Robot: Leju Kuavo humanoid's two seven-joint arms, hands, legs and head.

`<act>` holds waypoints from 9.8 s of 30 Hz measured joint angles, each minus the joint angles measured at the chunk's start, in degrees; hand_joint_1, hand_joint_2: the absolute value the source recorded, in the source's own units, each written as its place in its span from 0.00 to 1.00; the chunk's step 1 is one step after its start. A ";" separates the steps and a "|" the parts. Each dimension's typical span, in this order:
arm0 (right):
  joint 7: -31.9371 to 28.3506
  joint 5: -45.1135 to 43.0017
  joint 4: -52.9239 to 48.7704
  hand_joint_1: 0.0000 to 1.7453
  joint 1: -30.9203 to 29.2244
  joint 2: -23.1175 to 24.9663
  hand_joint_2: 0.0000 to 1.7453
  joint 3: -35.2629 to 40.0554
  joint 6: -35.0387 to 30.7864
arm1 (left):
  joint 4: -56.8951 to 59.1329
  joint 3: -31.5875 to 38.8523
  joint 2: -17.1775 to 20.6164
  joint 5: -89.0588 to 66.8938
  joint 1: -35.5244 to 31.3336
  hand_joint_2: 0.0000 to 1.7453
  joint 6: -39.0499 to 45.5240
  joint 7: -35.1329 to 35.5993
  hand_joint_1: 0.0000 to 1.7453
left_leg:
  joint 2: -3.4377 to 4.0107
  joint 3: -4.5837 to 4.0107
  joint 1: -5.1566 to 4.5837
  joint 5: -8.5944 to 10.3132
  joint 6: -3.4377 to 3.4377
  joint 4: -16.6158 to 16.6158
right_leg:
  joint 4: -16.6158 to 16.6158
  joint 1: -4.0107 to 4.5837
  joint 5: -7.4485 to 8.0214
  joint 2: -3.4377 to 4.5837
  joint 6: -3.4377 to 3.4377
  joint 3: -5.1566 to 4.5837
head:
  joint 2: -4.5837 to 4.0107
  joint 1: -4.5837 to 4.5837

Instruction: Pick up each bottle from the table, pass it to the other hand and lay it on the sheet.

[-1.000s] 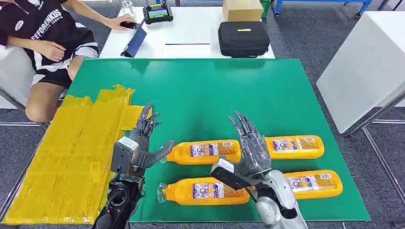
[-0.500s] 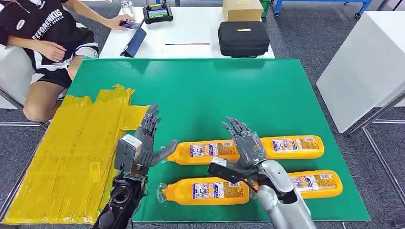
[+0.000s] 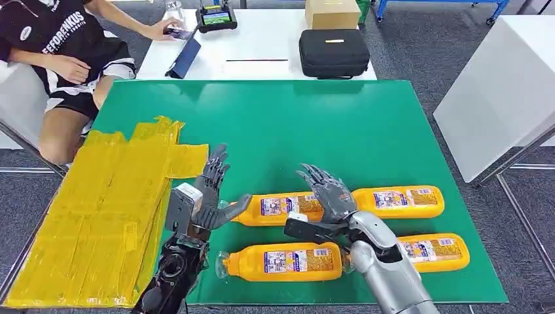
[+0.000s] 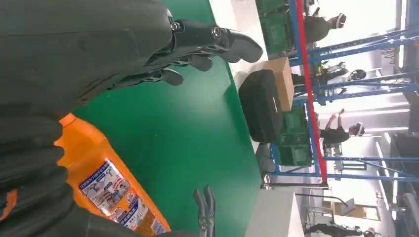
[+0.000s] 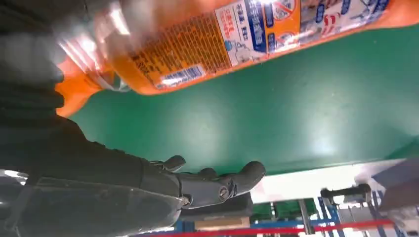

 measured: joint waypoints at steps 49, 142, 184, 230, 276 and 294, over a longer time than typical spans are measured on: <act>6.93 4.48 26.40 1.00 -12.19 4.46 1.00 6.47 -5.56 | 4.26 -0.74 -0.77 1.44 -1.42 1.00 -1.55 0.09 0.00 | 0.06 0.47 -0.01 0.02 0.02 0.01 | 0.00 0.01 0.02 0.01 0.01 0.46 | 0.00 0.00; -9.81 -19.47 9.18 1.00 0.44 12.72 1.00 7.74 -24.33 | 2.95 -0.77 -0.39 23.12 -4.83 1.00 -5.75 4.57 1.00 | -0.03 0.24 0.00 0.02 0.02 0.00 | 0.00 0.00 0.00 -0.02 0.00 0.26 | 0.00 0.00; -7.41 -23.01 -21.97 0.00 11.97 4.59 1.00 0.52 -22.73 | 14.71 4.28 10.69 -82.40 -20.13 1.00 28.63 30.43 1.00 | 0.03 0.27 0.00 0.07 -0.01 0.00 | 0.02 0.01 0.02 0.02 0.00 0.23 | 0.00 -0.02; -2.32 -2.47 -22.97 0.00 10.77 -9.57 0.00 12.70 15.60 | 48.15 6.03 13.22 -75.63 -27.93 1.00 24.11 27.43 0.00 | -0.11 0.11 -0.01 0.15 0.02 0.01 | 0.02 0.00 0.02 -0.15 0.00 0.18 | 0.00 0.04; 13.29 16.04 2.90 1.00 4.28 0.29 1.00 19.30 -1.83 | 0.87 14.80 3.41 -30.47 -9.70 1.00 9.31 0.15 0.00 | 0.72 1.12 0.13 -0.05 -0.24 -0.04 | -0.06 0.24 0.28 0.73 -0.41 0.91 | 0.00 0.02; 10.30 4.12 -6.28 1.00 12.91 5.64 1.00 -1.72 -18.29 | -10.73 17.53 2.45 0.02 -3.71 1.00 -0.88 1.75 0.00 | 0.21 0.17 0.08 0.22 -0.16 -0.02 | -0.02 0.07 0.31 0.22 -0.31 0.14 | 0.00 0.02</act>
